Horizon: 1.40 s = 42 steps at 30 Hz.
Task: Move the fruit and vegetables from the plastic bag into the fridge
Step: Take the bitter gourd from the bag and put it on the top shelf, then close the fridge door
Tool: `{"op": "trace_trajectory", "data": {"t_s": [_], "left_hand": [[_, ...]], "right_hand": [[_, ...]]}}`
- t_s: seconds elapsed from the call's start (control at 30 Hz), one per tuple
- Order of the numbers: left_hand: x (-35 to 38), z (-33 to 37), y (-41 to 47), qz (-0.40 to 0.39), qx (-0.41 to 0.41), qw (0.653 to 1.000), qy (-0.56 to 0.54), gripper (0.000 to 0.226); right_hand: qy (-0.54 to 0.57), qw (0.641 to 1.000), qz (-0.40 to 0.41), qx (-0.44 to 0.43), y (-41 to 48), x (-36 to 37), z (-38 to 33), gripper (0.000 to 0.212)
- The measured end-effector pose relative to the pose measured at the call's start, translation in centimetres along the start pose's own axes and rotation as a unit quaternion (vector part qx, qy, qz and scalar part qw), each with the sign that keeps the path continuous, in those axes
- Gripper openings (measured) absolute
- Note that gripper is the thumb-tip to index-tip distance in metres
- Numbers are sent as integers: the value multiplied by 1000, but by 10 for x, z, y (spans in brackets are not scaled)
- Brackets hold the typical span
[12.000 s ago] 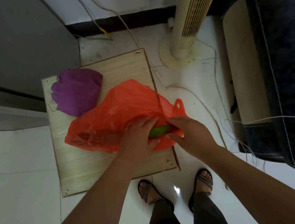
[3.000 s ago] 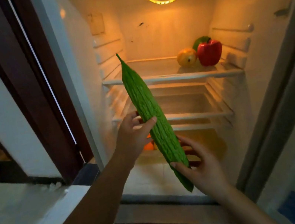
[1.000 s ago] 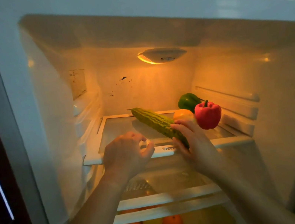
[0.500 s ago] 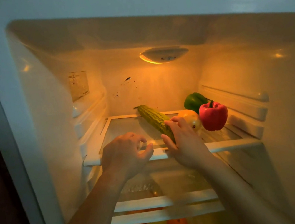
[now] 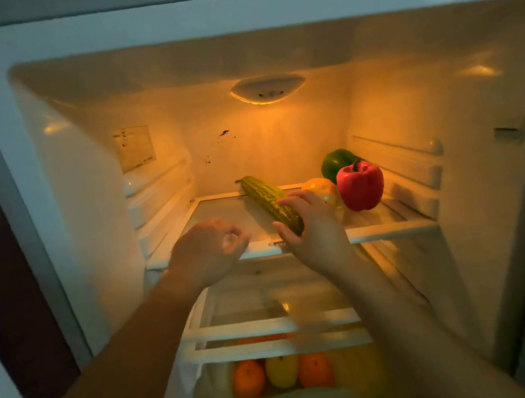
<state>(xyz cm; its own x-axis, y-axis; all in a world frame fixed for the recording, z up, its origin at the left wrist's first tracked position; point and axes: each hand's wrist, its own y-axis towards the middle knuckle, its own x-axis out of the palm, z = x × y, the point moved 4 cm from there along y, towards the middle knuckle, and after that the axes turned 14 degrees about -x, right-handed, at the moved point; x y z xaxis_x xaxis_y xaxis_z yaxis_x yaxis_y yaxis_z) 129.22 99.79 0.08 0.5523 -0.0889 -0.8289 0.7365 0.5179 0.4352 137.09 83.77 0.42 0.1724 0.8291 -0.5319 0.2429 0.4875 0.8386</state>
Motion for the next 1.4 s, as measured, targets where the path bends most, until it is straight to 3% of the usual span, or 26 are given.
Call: {"op": "trace_trajectory", "data": {"t_s": [0.13, 0.27, 0.57, 0.67, 0.77, 1.03, 1.2, 1.4], "left_hand": [[-11, -9, -13, 48, 19, 998, -26, 31], [-21, -8, -31, 39, 36, 998, -32, 23], [-50, 0, -119, -39, 60, 997, -25, 37], [-60, -2, -167, -62, 95, 993, -36, 40], [-68, 7, -212, -78, 158, 984, -17, 61], [-60, 103, -322, -127, 277, 947, -105, 45], [-64, 172, -366, -132, 323, 926, -146, 38], [-93, 249, -389, -69, 366, 905, -204, 42]], "right_hand": [[21, 1000, 8, 1, -12, -9, -6, 37], [28, 999, 5, 19, -32, -26, -18, 37], [-9, 998, -47, 51, -88, -73, -76, 44], [-14, 994, -78, 80, -125, -95, -117, 44], [-23, 990, -108, 82, -173, -125, -153, 46], [-107, 973, -104, 174, -287, -259, -220, 42], [-186, 961, -58, 195, -316, -346, -237, 40], [-268, 946, -2, 182, -327, -442, -239, 39]]}}
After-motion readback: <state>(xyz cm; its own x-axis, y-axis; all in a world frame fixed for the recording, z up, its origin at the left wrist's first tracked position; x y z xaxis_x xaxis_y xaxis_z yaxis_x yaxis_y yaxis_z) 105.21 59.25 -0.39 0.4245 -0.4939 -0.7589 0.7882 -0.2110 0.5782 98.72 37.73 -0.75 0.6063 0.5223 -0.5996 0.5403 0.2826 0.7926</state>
